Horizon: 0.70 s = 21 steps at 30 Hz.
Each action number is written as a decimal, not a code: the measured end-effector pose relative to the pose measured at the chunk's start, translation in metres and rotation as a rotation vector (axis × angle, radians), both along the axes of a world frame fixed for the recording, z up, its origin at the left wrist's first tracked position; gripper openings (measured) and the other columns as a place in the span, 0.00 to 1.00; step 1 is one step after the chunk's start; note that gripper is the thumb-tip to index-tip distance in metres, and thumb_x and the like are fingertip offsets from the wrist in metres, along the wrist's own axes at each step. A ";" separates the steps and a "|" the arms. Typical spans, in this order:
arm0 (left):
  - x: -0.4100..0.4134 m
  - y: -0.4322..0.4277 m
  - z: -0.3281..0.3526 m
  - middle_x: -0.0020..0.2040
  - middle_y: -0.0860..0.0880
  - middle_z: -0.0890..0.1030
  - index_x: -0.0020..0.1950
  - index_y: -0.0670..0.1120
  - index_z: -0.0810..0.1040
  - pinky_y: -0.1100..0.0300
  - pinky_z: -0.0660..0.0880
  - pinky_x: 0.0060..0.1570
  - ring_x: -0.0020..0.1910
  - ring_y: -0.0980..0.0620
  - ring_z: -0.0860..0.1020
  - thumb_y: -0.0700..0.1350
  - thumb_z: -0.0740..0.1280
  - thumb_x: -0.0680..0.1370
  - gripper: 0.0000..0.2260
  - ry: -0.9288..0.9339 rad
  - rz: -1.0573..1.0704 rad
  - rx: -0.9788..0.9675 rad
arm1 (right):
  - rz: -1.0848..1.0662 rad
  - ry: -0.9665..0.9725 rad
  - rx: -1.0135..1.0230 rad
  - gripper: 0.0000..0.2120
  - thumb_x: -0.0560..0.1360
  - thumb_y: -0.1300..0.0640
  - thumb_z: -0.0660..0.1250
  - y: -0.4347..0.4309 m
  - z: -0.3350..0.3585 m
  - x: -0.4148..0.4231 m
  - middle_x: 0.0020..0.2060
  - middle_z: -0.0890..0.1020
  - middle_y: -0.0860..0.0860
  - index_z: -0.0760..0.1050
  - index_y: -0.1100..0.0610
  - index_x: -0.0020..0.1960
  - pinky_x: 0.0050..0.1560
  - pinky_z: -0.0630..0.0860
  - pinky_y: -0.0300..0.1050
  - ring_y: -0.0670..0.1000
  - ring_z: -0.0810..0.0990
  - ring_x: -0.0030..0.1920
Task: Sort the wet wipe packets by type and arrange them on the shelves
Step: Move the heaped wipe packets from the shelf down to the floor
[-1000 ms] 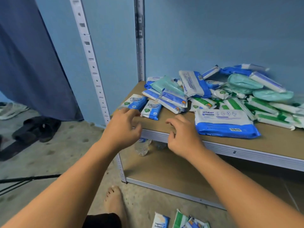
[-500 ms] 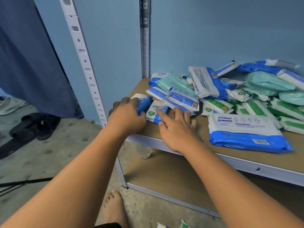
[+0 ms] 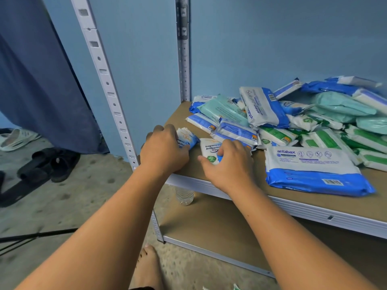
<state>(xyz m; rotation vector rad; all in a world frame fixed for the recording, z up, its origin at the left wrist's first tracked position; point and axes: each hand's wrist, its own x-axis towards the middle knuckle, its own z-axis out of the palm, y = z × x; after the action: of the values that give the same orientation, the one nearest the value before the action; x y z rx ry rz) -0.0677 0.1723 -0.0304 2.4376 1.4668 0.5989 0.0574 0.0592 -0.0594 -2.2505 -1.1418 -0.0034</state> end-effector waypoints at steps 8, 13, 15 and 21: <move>-0.002 -0.001 0.002 0.56 0.44 0.74 0.64 0.47 0.69 0.45 0.77 0.56 0.57 0.40 0.73 0.56 0.71 0.70 0.27 0.132 0.023 -0.046 | -0.012 0.033 -0.122 0.29 0.69 0.44 0.66 -0.003 0.006 0.002 0.64 0.70 0.53 0.70 0.54 0.66 0.65 0.67 0.59 0.57 0.65 0.67; 0.000 -0.003 0.000 0.48 0.46 0.72 0.58 0.44 0.75 0.46 0.78 0.51 0.52 0.42 0.74 0.54 0.69 0.70 0.21 0.146 -0.014 0.003 | -0.022 0.018 -0.195 0.26 0.71 0.39 0.65 -0.003 0.009 0.004 0.63 0.70 0.52 0.73 0.53 0.64 0.65 0.65 0.60 0.58 0.64 0.68; 0.000 -0.006 -0.002 0.48 0.46 0.71 0.58 0.44 0.75 0.46 0.79 0.50 0.52 0.43 0.74 0.54 0.69 0.70 0.21 0.142 -0.029 0.014 | -0.022 0.022 -0.213 0.26 0.71 0.40 0.66 -0.006 0.012 0.004 0.62 0.71 0.52 0.74 0.53 0.64 0.65 0.68 0.60 0.58 0.66 0.68; -0.008 -0.014 -0.003 0.51 0.45 0.72 0.60 0.44 0.76 0.47 0.80 0.48 0.52 0.43 0.74 0.54 0.69 0.70 0.22 0.104 -0.049 0.030 | -0.034 0.102 -0.280 0.31 0.59 0.40 0.63 -0.025 0.031 0.000 0.59 0.75 0.52 0.75 0.53 0.59 0.61 0.73 0.59 0.57 0.74 0.61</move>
<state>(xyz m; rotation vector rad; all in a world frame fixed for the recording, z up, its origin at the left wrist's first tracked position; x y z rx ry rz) -0.0758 0.1580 -0.0335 2.5553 1.4410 0.4945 0.0572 0.0337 -0.0279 -2.4812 -1.1063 0.2703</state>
